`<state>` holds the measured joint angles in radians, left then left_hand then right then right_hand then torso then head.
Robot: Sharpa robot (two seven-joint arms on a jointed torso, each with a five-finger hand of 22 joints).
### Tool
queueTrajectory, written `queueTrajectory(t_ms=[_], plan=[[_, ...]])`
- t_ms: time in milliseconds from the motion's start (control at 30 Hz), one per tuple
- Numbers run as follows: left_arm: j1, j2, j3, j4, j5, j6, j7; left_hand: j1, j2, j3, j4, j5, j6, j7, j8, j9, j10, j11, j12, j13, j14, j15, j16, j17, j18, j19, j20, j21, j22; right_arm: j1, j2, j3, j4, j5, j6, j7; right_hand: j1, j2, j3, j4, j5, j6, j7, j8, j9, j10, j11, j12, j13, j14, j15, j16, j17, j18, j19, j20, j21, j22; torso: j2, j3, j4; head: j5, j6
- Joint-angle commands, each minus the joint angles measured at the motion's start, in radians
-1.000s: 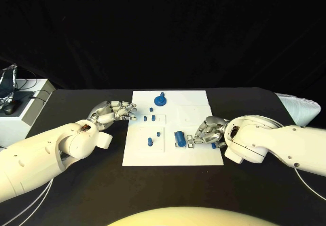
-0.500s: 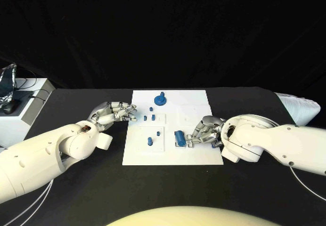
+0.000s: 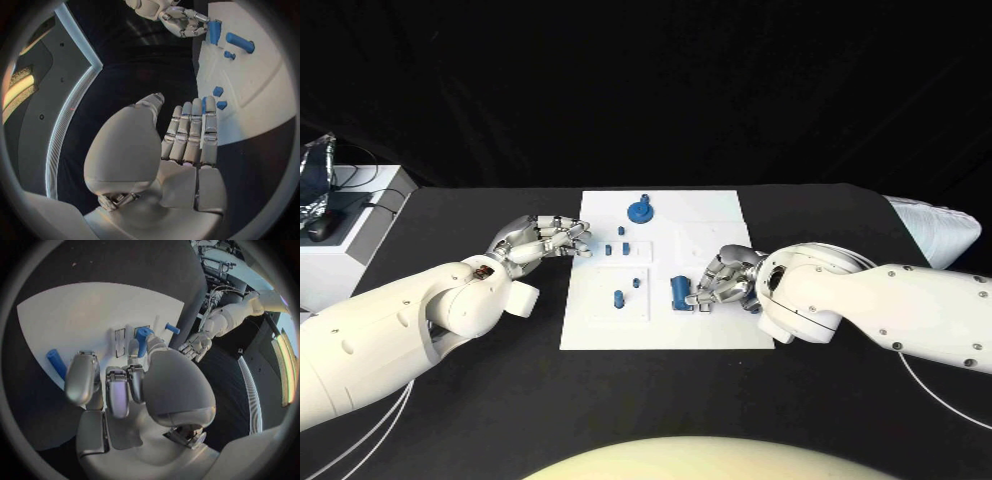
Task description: Assemble the parts on the task board
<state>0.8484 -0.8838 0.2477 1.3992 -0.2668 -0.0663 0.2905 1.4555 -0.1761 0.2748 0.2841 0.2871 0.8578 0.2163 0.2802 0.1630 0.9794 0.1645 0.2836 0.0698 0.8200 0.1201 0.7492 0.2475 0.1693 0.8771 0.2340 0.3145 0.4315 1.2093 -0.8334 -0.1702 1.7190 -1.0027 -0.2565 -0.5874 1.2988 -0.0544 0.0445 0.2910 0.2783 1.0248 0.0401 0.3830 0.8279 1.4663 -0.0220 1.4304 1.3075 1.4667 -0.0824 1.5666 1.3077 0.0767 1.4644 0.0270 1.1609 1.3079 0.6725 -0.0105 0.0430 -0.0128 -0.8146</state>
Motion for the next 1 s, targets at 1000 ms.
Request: queueTrajectory(t_ms=[1000], plan=[[-0.001, -0.005, 0.001, 0.005, 0.006, 0.020, 0.008, 0.005, 0.003, 0.001, -0.005, 0.002, -0.001, 0.005, -0.002, -0.002, -0.007, 0.003, -0.005, 0.000, -0.001, 0.004, -0.006, 0.002, 0.010, 0.008, 0.000, -0.009, -0.002, -0.014, -0.023, 0.000, 0.017, -0.030, -0.067, 0.041, -0.055, -0.039, -0.002, 0.002, -0.025, -0.027, 0.015, -0.005, -0.004, 0.055, 0.002, 0.013, 0.192, 0.104, 0.001, 0.004, 0.263, -0.016, 0.050, -0.003, 0.001, 0.182, 0.000, 0.0005, 0.0008, 0.005, -0.006]])
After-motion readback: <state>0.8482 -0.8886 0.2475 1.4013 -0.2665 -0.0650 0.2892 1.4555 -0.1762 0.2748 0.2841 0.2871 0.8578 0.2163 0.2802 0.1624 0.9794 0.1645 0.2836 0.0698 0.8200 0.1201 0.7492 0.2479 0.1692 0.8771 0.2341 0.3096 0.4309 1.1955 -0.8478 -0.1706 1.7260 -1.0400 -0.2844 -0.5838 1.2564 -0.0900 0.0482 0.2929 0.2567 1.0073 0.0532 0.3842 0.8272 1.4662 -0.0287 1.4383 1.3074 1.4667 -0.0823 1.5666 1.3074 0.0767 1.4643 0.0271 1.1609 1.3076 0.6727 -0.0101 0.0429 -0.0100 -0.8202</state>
